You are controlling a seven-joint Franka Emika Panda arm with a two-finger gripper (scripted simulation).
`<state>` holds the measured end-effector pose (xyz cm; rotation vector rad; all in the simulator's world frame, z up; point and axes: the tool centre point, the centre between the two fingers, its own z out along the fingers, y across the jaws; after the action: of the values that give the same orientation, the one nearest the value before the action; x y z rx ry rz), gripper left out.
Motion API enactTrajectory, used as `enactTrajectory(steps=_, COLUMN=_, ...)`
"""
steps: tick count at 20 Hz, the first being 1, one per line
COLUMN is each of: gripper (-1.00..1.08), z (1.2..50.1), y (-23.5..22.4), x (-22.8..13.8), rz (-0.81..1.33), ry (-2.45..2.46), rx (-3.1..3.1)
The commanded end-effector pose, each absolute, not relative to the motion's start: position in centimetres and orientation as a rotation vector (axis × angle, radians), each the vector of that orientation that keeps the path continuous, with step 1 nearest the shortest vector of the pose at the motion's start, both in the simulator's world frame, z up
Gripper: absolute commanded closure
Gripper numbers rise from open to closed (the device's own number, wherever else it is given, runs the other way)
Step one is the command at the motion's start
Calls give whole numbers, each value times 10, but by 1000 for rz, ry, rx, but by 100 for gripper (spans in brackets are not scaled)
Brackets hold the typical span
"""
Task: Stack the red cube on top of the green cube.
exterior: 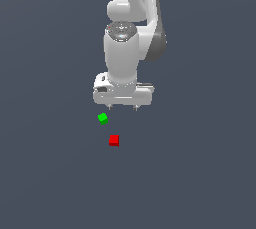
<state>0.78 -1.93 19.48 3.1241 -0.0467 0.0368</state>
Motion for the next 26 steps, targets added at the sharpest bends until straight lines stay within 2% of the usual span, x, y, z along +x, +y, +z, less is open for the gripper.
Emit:
enactTrajectory(steps=1, gripper=-92, z=195, y=-19, x=8, rz=37, ry=-47, rx=3124)
enactTrajectory(steps=11, gripper=-92, z=172, y=-28, x=19, rz=30, ry=-44, rx=3127)
enactTrajectory(steps=26, gripper=-92, z=87, y=-58, x=62, rz=5, ry=-32, rx=3139)
